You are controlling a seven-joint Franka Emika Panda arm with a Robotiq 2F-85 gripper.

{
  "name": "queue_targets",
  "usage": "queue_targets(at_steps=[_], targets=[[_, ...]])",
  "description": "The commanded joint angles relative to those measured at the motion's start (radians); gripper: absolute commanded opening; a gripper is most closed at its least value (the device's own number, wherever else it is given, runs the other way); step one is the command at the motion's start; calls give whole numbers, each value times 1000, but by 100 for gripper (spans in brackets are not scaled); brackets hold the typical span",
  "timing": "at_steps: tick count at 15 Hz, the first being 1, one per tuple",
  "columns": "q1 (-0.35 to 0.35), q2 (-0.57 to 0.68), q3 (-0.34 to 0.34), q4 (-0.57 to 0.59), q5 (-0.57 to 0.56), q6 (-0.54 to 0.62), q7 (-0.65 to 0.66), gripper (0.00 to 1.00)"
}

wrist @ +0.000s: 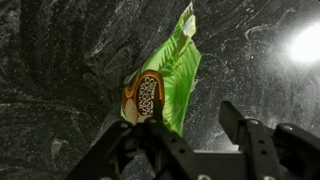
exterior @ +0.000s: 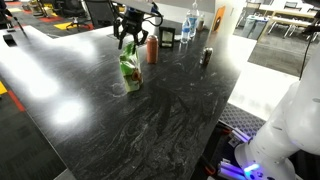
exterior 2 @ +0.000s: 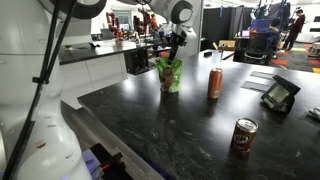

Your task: Move the green bag forward

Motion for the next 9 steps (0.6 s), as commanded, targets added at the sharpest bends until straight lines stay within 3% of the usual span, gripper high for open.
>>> queue_targets(at_steps=[1,5,9], targets=[[-2,24,0,43,3,-37,20,31],[-5,-5,0,24,14,-18,4,3],[-12,-37,-5,-1,19,-11,-2,0]])
